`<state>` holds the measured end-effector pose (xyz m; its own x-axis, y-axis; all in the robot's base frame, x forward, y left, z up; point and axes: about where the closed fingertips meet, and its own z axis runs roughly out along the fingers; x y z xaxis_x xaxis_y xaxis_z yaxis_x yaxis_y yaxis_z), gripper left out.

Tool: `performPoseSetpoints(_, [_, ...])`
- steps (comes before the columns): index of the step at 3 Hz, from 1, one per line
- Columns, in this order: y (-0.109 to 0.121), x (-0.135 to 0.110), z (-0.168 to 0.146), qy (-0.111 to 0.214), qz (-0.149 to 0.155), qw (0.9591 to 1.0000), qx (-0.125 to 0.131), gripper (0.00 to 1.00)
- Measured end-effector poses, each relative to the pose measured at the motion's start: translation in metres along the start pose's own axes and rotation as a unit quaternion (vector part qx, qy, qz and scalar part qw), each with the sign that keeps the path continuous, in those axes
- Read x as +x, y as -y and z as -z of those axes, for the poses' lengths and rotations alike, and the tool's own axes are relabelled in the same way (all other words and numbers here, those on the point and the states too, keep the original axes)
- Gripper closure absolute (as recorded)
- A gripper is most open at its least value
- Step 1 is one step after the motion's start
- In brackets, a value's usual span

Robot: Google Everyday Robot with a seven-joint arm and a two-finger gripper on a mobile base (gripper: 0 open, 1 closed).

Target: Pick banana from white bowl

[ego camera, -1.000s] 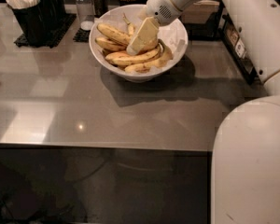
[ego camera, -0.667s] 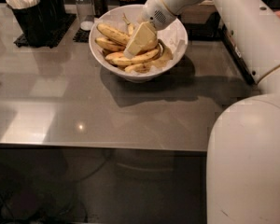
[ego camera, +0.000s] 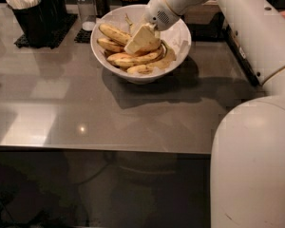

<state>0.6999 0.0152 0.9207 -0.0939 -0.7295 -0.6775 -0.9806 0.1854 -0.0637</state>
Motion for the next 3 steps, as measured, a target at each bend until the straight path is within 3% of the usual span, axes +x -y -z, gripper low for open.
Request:
performPoseSetpoints(2, [0.000,0.000,0.000,0.000,0.000,1.0000,0.000,0.88])
performPoseSetpoints(3, [-0.006,-0.005,0.011,0.041,0.009,0.9990,-0.019,1.00])
